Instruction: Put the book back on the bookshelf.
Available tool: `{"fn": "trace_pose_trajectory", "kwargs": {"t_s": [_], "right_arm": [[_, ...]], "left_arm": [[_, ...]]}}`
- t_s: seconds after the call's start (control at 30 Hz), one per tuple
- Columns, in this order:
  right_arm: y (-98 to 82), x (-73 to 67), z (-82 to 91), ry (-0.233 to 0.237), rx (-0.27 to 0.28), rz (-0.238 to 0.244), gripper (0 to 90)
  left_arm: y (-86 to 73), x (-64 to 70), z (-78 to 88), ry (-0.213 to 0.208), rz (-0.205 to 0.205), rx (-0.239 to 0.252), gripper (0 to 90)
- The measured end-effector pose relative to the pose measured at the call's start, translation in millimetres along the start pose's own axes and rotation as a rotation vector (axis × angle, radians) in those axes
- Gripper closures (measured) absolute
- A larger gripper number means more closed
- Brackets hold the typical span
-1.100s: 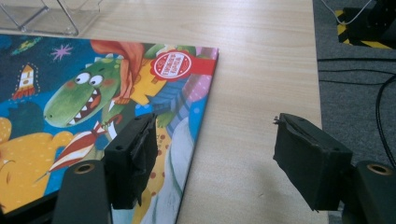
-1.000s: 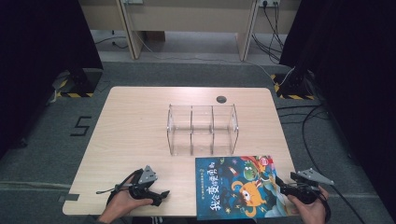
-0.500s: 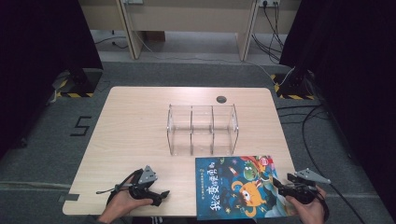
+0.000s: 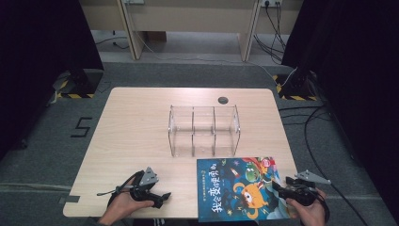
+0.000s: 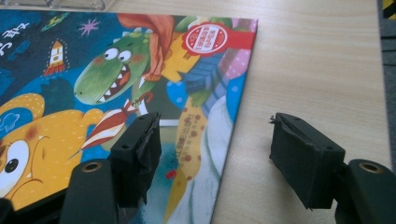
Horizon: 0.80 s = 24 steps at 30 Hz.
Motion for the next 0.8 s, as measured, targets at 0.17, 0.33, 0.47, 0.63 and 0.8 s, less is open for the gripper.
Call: {"fn": "trace_pose_trajectory", "kwargs": {"t_s": [0.17, 0.33, 0.47, 0.63, 0.8], "right_arm": [[-0.6, -1.3, -1.3, 0.018, -0.003, -0.011, 34.2], [-1.5, -10.5, -3.3, 0.086, -0.007, -0.031, 35.2], [-1.7, -13.6, -4.0, 0.095, -0.007, -0.04, 33.7], [-1.7, -13.8, -2.8, 0.109, -0.003, -0.089, 33.0], [-2.9, -19.7, -3.5, 0.11, -0.015, -0.078, 31.0]], "left_arm": [[-0.1, 0.1, -0.1, 0.0, 0.0, 0.001, 7.9], [0.0, 0.4, -0.3, -0.002, -0.002, 0.0, 7.4], [0.2, 0.7, -0.7, -0.003, -0.002, 0.0, 6.6], [0.2, 0.6, -0.8, -0.004, -0.003, 0.0, 6.4], [0.3, 0.8, -1.2, -0.004, -0.003, 0.0, 5.9]]}}
Point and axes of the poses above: each handheld gripper's, and its own axes: z roughly backward along the jaws, y roughly out of its top, x roughly to its right, the point moved 8 cm from there along -z, roughly forward along the jaws, and after that the axes turned 7 degrees about -z, right-handed, at the moved point
